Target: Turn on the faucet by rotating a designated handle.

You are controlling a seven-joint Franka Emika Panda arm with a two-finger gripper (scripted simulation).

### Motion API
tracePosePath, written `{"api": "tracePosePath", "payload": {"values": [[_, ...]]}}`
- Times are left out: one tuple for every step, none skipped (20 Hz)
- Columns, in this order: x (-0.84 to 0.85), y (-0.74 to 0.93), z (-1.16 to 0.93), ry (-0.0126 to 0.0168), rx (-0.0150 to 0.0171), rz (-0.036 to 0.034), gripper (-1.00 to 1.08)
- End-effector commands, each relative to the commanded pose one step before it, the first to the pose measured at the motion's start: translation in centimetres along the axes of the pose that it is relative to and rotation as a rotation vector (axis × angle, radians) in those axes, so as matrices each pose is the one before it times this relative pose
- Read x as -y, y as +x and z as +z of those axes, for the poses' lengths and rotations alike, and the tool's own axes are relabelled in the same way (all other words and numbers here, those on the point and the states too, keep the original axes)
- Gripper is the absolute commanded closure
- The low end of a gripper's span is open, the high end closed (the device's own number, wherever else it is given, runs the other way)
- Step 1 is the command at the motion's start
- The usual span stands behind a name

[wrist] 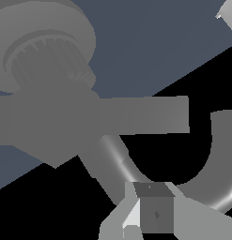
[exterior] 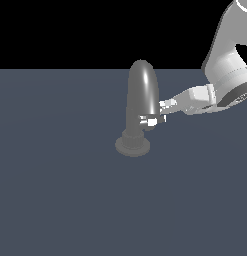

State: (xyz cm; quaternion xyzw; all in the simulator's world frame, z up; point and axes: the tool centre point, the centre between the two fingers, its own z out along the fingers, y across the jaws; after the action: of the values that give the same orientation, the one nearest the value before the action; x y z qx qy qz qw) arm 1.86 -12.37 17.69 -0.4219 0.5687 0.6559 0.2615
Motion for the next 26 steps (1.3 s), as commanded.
{"api": "tracePosePath", "payload": {"values": [[0.012, 0.077, 0.044, 0.00185, 0.00402, 0.003, 1.08], [0.0, 0.0, 0.0, 0.0, 0.0, 0.0, 1.08], [0.0, 0.0, 0.0, 0.0, 0.0, 0.0, 1.08], [0.0, 0.0, 0.0, 0.0, 0.0, 0.0, 1.08], [-0.002, 0.021, -0.032, 0.0, 0.0, 0.0, 1.08], [-0.1, 0.345, 0.003, 0.0, 0.0, 0.0, 1.08], [-0.102, 0.351, 0.003, 0.0, 0.0, 0.0, 1.08], [-0.103, 0.356, 0.003, 0.0, 0.0, 0.0, 1.08], [-0.105, 0.362, 0.003, 0.0, 0.0, 0.0, 1.08], [-0.106, 0.367, 0.003, 0.0, 0.0, 0.0, 1.08], [-0.108, 0.373, 0.003, 0.0, 0.0, 0.0, 1.08], [-0.109, 0.378, 0.003, 0.0, 0.0, 0.0, 1.08], [-0.11, 0.384, 0.003, 0.0, 0.0, 0.0, 1.08], [-0.112, 0.39, 0.003, 0.0, 0.0, 0.0, 1.08], [-0.113, 0.396, 0.003, 0.0, 0.0, 0.0, 1.08], [-0.114, 0.402, 0.003, 0.0, 0.0, 0.0, 1.08], [-0.116, 0.408, 0.003, 0.0, 0.0, 0.0, 1.08], [-0.117, 0.415, 0.003, 0.0, 0.0, 0.0, 1.08], [-0.117, 0.422, 0.002, 0.0, 0.0, 0.0, 1.08], [0.0, 0.0, 0.0, 0.0, 0.0, 0.0, 1.08], [0.063, -2.094, -0.007, 0.0029, -0.01139, -0.03144, 1.08], [0.226, 0.663, 0.007, -0.00027, 0.001, 0.00265, 1.08], [0.225, 0.657, 0.006, -0.00027, 0.001, 0.00265, 1.08], [0.224, 0.651, 0.005, -0.00027, 0.001, 0.00265, 1.08], [0.22, 0.64, 0.006, -0.00026, 0.00097, 0.00257, 1.08], [0.218, 0.633, 0.005, -0.00025, 0.00097, 0.00257, 1.08]]}}
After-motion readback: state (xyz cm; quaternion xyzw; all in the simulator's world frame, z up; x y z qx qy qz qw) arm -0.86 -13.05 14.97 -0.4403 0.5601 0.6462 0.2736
